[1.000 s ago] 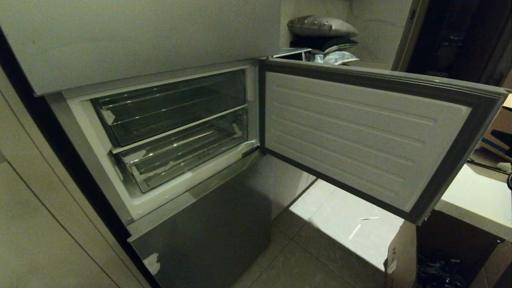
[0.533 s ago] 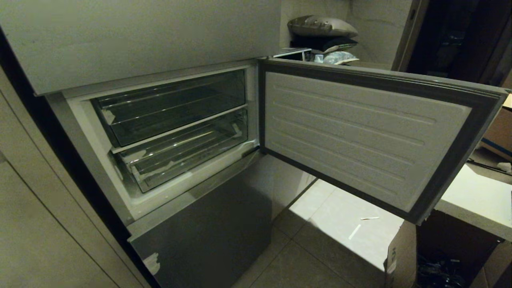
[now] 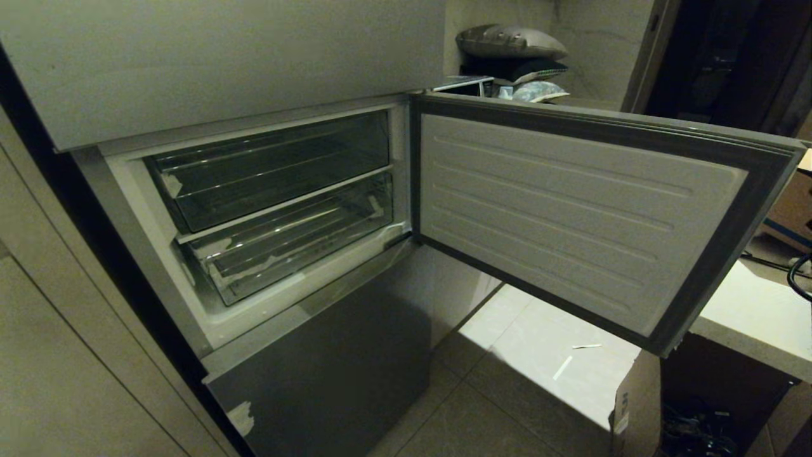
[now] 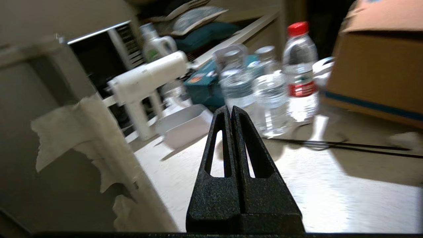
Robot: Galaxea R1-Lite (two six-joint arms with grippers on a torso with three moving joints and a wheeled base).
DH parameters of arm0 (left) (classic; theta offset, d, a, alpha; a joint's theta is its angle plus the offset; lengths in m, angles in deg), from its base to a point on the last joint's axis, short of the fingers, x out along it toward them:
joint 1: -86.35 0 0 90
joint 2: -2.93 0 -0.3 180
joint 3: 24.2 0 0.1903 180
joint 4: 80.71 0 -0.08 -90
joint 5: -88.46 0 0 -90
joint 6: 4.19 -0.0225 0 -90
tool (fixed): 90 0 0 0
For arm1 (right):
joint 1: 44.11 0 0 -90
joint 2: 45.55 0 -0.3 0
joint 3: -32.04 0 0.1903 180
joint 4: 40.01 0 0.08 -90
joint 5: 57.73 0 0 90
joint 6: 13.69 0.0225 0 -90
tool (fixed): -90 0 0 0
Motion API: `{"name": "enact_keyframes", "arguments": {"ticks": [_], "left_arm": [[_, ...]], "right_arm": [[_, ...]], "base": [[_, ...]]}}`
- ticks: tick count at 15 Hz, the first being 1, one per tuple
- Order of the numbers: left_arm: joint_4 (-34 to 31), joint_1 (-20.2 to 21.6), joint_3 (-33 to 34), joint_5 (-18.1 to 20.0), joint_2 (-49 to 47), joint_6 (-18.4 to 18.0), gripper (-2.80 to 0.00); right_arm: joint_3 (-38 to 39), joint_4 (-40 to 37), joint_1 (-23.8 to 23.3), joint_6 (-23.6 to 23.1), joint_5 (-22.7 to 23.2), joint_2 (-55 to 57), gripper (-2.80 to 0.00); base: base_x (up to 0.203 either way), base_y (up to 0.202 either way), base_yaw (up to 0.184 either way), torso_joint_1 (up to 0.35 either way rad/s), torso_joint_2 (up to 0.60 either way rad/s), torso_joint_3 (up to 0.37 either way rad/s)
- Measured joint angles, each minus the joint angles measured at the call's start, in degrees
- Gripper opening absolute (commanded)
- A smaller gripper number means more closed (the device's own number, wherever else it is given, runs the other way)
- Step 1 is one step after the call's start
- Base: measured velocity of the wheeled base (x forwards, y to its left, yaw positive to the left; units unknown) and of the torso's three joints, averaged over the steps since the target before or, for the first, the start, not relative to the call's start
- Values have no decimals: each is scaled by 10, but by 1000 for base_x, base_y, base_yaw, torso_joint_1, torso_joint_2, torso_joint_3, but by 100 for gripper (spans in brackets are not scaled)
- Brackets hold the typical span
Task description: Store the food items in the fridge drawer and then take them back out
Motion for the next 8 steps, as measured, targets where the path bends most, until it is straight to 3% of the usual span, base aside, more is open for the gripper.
{"name": "enact_keyframes", "arguments": {"ticks": [5,8], "left_arm": [[0,0,0,0,0,0,-280],[0,0,0,0,0,0,-280]], "right_arm": [[-13,-3,1,58,98,14,-280],[-8,-3,1,62,138,14,-280]], "base": [[0,0,0,0,0,0],[0,0,0,0,0,0]]}}
